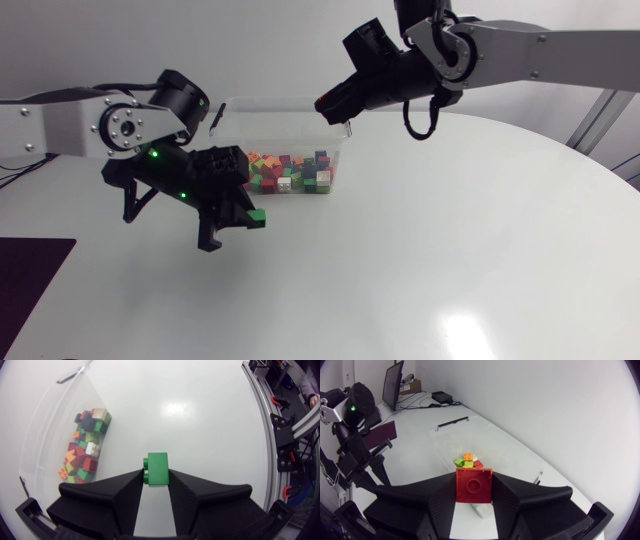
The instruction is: Place the duplo bricks in the container
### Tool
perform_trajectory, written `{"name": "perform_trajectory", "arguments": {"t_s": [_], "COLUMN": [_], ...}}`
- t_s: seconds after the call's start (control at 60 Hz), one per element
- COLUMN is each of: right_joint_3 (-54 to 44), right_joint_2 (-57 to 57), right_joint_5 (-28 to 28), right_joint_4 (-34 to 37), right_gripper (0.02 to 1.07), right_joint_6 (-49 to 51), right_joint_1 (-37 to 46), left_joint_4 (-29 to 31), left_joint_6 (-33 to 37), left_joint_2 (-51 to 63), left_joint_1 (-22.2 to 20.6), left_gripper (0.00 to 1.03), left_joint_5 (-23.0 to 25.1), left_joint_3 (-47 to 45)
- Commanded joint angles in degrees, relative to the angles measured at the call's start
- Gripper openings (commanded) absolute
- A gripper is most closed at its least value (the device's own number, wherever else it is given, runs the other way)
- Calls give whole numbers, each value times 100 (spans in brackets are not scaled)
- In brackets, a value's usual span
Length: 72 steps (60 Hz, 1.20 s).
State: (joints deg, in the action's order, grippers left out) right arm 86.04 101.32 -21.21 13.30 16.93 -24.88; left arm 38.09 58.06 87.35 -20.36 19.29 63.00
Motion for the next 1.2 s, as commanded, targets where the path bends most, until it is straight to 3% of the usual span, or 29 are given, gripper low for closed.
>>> {"name": "perform_trajectory", "arguments": {"t_s": [0.0, 0.233, 0.367, 0.467, 0.483, 0.5, 0.533, 0.8, 1.183], "right_joint_3": [255, 1029, 1547, 1609, 1583, 1512, 1424, 62, -1608], "right_joint_2": [485, 1540, 2050, 2085, 2067, 1988, 1900, 758, -851], "right_joint_5": [-23, 29, 249, 390, 390, 407, 407, 381, 205], "right_joint_4": [-231, -574, -548, -530, -530, -557, -574, -1066, -1128], "right_gripper": [27, 27, 29, 78, 81, 94, 104, 103, 103], "right_joint_6": [-278, -410, -410, -410, -410, -401, -392, -366, -120], "right_joint_1": [54, 54, 45, 36, 36, 36, 45, 212, 282], "left_joint_4": [111, -64, -521, -803, -812, -935, -1075, -2314, -2921], "left_joint_6": [-164, -480, -937, -1236, -1236, -1341, -1473, -2502, -3073], "left_joint_2": [-175, -201, -201, -131, -131, -95, -60, 678, 1812], "left_joint_1": [76, 225, 305, 384, 392, 428, 480, 779, 770], "left_gripper": [32, 32, 32, 32, 32, 32, 32, 32, 32], "left_joint_5": [101, 286, 312, 312, 312, 312, 312, 304, 40], "left_joint_3": [221, 529, 731, 907, 907, 968, 1021, 1522, 2418]}}
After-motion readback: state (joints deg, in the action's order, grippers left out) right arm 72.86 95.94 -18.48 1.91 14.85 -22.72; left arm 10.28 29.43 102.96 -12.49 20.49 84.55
